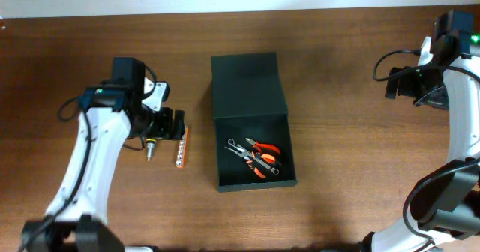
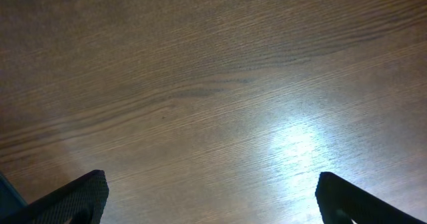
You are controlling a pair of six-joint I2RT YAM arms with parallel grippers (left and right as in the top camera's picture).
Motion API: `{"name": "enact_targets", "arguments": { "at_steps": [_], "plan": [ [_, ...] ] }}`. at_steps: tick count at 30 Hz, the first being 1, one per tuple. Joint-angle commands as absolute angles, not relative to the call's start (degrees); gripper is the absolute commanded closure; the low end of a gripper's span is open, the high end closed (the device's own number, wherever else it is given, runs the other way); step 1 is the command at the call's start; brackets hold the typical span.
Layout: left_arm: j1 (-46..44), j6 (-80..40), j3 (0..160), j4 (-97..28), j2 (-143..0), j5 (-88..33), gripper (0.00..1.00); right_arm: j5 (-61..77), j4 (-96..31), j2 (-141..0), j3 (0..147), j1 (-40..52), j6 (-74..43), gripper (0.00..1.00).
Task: Pack container
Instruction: 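Move the left gripper over the orange socket rail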
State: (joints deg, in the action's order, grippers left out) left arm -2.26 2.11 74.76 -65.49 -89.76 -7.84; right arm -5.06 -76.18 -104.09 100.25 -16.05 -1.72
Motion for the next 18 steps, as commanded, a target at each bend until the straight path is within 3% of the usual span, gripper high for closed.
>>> {"name": "enact_targets", "arguments": {
  "at_steps": [1,18],
  "plan": [
    [-4.2,-2.8,75.4,-64.7,-93.3,-0.9,0.01,-5.1,-76.0,-104.0,100.2,-16.2,-2.4,0.01],
    [-6.0,-9.2,75.4,-56.6,-100.6,0.4,0.01,-5.1,-76.0,-104.0,100.2,-16.2,-2.4,0.01]
  ]
}}
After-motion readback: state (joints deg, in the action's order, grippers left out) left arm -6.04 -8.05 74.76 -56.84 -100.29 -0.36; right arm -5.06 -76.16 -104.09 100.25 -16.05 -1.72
